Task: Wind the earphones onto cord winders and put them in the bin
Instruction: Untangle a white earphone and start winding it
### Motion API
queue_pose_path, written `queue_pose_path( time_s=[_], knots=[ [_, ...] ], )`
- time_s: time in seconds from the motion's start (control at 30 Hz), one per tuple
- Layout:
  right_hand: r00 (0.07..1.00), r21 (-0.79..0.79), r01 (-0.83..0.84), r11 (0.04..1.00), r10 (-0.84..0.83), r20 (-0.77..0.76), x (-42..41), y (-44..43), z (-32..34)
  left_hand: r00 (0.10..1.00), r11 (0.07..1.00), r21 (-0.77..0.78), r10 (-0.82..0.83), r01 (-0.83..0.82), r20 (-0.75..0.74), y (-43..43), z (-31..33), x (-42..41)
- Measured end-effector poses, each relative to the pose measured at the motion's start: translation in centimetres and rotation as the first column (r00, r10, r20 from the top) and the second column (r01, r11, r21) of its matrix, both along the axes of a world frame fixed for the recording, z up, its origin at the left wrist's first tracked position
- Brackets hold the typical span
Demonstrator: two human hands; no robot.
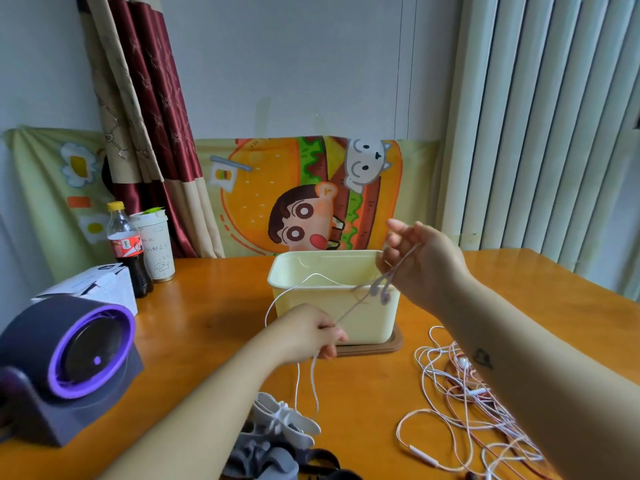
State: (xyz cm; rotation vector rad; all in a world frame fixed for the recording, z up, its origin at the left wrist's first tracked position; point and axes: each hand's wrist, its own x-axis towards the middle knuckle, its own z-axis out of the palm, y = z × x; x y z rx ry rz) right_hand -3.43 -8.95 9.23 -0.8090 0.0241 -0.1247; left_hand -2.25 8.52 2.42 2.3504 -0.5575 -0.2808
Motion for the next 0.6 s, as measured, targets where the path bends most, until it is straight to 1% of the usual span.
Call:
queue_pose_path(
  time_s=[0.07,0.13,0.23,0.27,0.3,0.33,0.37,0.4,0.43,0.47,0.5,0.53,0.57,0.6],
  knots=[
    [0.999,-0.037,0.034,0.999,-0.034,-0.003,0.0,-0.8,0.0,0.993,0.99,0.083,0.115,-0.117,0.035,1.7,-0.9,1.5],
    [0.999,-0.089,0.046,0.995,-0.046,0.007,-0.1,-1.4,0.0,0.971,0.95,0.204,0.224,-0.236,0.082,3.6,-1.8,3.2],
    [1.0,-0.21,-0.008,0.978,0.006,-0.01,0.0,-2.1,-0.3,0.922,0.824,0.417,0.366,-0.383,0.123,6.6,-3.3,5.7],
    [0.998,-0.286,-0.057,0.956,0.052,-0.028,-0.1,-2.2,-0.3,0.903,0.772,0.478,0.409,-0.418,0.13,7.4,-3.7,6.4],
    [0.993,-0.388,-0.12,0.914,0.106,-0.059,-0.2,-2.1,-0.3,0.885,0.725,0.521,0.438,-0.45,0.155,8.0,-4.1,6.8],
    [0.98,-0.507,-0.197,0.839,0.165,-0.109,-0.5,-1.9,-0.5,0.871,0.687,0.548,0.454,-0.477,0.189,8.6,-4.6,6.9],
    [0.96,-0.626,-0.281,0.728,0.225,-0.168,-0.8,-1.7,-0.5,0.86,0.662,0.559,0.459,-0.499,0.224,8.9,-4.7,6.8],
    [0.93,-0.732,-0.36,0.579,0.287,-0.23,-1.3,-1.3,-0.5,0.846,0.63,0.575,0.471,-0.522,0.252,9.1,-4.8,6.6],
    [0.896,-0.815,-0.413,0.407,0.34,-0.285,-1.8,-0.9,-0.5,0.835,0.6,0.595,0.482,-0.535,0.264,9.2,-4.7,6.2],
    [0.869,-0.873,-0.424,0.243,0.381,-0.316,-2.4,-0.6,-0.4,0.834,0.589,0.604,0.478,-0.536,0.274,9.4,-4.7,6.2],
    [0.856,-0.913,-0.39,0.121,0.413,-0.311,-2.9,-0.1,-0.2,0.843,0.591,0.613,0.465,-0.524,0.271,9.5,-4.8,6.2],
    [0.86,-0.945,-0.32,0.068,0.438,-0.26,-3.4,0.4,0.2,0.853,0.6,0.619,0.451,-0.507,0.262,9.6,-4.8,6.1],
    [0.876,-0.971,-0.227,0.077,0.452,-0.169,-3.9,0.8,0.7,0.859,0.608,0.619,0.445,-0.498,0.254,9.5,-4.6,5.8],
    [0.896,-0.987,-0.109,0.114,0.441,-0.048,-4.3,1.3,1.3,0.859,0.617,0.608,0.441,-0.5,0.26,9.3,-4.3,5.5]
  ],
)
